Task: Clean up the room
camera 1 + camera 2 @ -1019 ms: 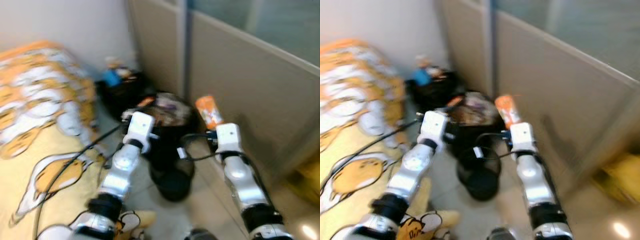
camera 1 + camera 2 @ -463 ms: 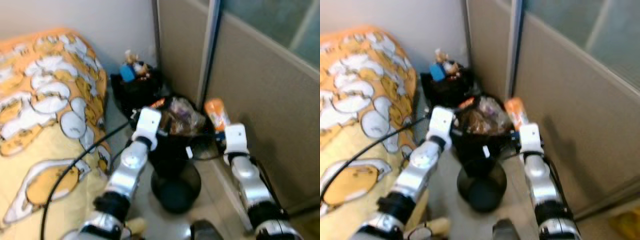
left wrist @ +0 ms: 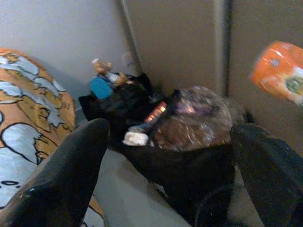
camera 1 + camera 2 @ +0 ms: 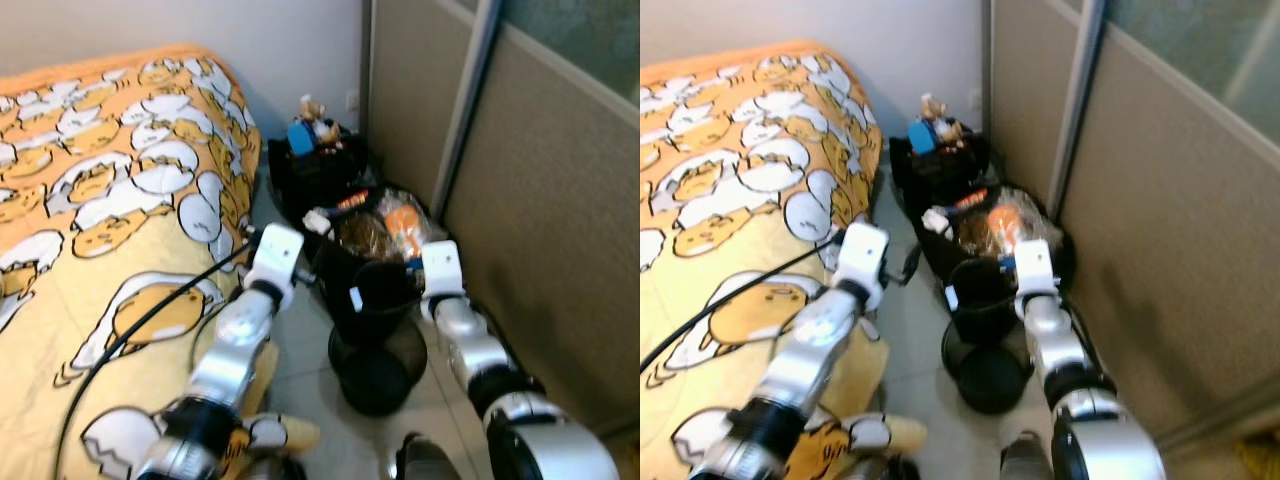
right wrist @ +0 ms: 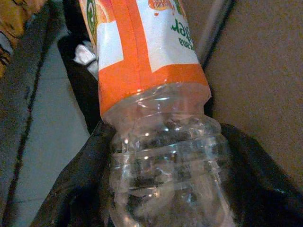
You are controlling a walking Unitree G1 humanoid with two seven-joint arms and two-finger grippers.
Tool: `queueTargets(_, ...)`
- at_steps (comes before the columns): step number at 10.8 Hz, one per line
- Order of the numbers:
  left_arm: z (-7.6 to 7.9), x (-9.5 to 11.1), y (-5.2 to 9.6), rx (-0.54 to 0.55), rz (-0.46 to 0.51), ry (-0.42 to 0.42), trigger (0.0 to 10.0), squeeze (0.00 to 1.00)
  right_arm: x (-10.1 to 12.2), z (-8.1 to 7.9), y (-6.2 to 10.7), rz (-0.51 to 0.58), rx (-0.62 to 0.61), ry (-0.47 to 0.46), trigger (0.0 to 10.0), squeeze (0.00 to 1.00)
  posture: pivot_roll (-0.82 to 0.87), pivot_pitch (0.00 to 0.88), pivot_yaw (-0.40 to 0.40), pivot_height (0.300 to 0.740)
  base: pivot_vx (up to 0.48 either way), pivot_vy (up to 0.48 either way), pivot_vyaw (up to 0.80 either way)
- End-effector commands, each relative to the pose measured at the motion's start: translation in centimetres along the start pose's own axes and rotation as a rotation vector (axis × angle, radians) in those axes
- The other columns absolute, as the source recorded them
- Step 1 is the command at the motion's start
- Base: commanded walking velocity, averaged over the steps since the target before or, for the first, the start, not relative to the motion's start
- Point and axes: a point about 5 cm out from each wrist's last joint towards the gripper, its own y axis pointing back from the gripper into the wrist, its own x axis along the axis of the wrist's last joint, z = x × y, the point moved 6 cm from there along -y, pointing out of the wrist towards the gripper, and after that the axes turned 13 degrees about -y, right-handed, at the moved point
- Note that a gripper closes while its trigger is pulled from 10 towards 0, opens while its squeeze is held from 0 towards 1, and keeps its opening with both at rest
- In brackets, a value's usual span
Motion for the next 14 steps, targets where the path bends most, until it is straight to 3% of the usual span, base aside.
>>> queueTargets(1,0.1,0.0,0.5,-0.025,0.002,-0.027,10.0,0.00,0.6,0.0,-0.2,0.016,-0.017,-0.019,0.0,0.00,-0.09,0.170,0.145,0.731,0.000,0.000,0.00)
queueTargets(2,0.3,-0.1,0.9,-0.037,0.005,-0.036,10.0,0.00,1.0,0.3,-0.3,0.032,-0.042,-0.037,0.0,0.00,-0.08,0.168,0.141,0.731,0.000,0.000,0.00)
queueTargets(3,0.5,0.6,1.2,-0.045,0.039,-0.026,10.0,0.00,3.1,2.0,0.3,0.182,-0.132,-0.040,0.0,0.00,-0.09,0.158,0.130,0.731,0.000,0.000,0.00)
queueTargets(4,0.4,0.9,1.4,-0.040,0.052,-0.006,10.0,0.00,4.3,2.6,1.4,0.298,-0.167,-0.004,0.0,0.00,-0.10,0.144,0.126,0.731,0.000,0.000,0.00)
queueTargets(5,0.3,1.1,1.4,0.000,0.055,0.071,10.0,0.00,5.8,2.4,4.3,0.464,-0.161,0.063,0.0,0.00,-0.14,0.119,0.117,0.731,0.000,0.000,0.00)
queueTargets(6,1.0,0.6,1.0,0.056,0.003,0.259,10.0,0.00,4.6,2.1,7.2,0.482,-0.105,0.122,0.0,0.00,-0.20,0.103,0.098,0.731,0.000,0.000,0.00)
queueTargets(7,2.7,1.2,0.3,0.041,0.011,0.241,10.0,0.00,2.0,3.0,7.6,0.405,-0.096,0.150,0.0,0.00,-0.24,0.098,0.079,0.731,0.000,0.000,0.00)
queueTargets(8,3.5,1.6,-0.2,0.025,0.017,0.212,10.0,0.00,1.0,3.7,7.4,0.359,-0.107,0.146,0.0,0.00,-0.26,0.101,0.071,0.731,0.000,0.000,0.00)
queueTargets(9,3.8,2.3,-0.9,0.017,0.032,0.192,10.0,0.00,1.5,3.9,7.1,0.333,-0.097,0.121,0.0,0.00,-0.28,0.105,0.060,0.731,0.274,-0.390,0.00)
queueTargets(11,3.3,3.0,-1.8,0.018,0.053,0.121,10.0,0.00,3.5,2.9,5.5,0.355,-0.060,0.119,0.0,0.00,-0.27,0.110,0.057,0.731,0.279,-0.388,0.00)
queueTargets(14,2.4,3.1,-2.4,0.019,0.060,0.080,10.0,0.00,4.6,2.8,4.5,0.360,-0.066,0.104,0.0,0.00,-0.24,0.116,0.072,0.731,0.289,-0.381,0.00)
